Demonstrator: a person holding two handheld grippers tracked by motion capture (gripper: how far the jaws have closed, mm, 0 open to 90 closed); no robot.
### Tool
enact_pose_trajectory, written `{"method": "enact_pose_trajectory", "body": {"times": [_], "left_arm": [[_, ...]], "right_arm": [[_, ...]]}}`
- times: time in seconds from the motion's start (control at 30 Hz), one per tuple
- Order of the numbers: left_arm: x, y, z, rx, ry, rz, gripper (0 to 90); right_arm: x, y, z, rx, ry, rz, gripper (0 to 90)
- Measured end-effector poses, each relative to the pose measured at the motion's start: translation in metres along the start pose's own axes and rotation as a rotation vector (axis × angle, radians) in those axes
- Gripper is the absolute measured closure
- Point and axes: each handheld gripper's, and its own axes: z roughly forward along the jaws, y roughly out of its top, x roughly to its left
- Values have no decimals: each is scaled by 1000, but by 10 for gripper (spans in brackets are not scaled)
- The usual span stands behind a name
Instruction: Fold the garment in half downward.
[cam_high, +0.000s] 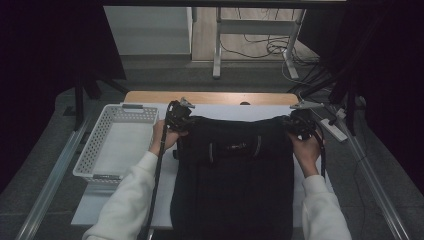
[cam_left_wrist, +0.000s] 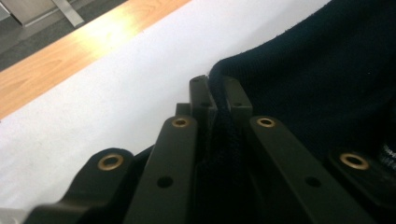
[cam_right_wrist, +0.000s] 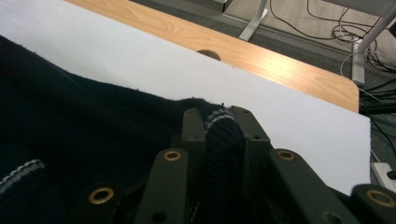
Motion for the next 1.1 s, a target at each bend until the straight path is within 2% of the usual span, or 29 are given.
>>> {"method": "enact_pose_trajectory", "body": {"times": [0.23,0.47,0.6,0.7,0.73,0.77,0.8,0.83,0.87,0.97,1.1], "left_arm": [[4,13,-4,-17,12,6,850],[12,36,-14,-45,37,13,850],[15,41,-16,-56,48,9,848],[17,40,-14,-50,49,-6,837],[17,39,-12,-39,42,-15,813],[16,37,-9,-24,42,-14,748],[15,36,-8,-22,52,-12,626],[14,33,-8,-23,58,-11,548],[13,31,-9,-33,53,-13,530],[8,23,-16,-50,50,-2,435],[-2,12,-26,-68,28,8,416]], "right_arm": [[-5,8,0,-15,-11,17,757],[-16,27,-5,-72,-17,61,756],[-17,37,-7,-89,-29,54,754],[-19,41,-5,-95,-14,63,744],[-19,40,-3,-90,1,66,718],[-19,40,0,-75,18,70,630],[-20,38,4,-58,20,84,518],[-20,36,5,-54,23,97,448],[-21,34,6,-56,35,116,407],[-25,24,-1,-91,84,173,355],[-22,7,-13,-83,86,159,343]]}}
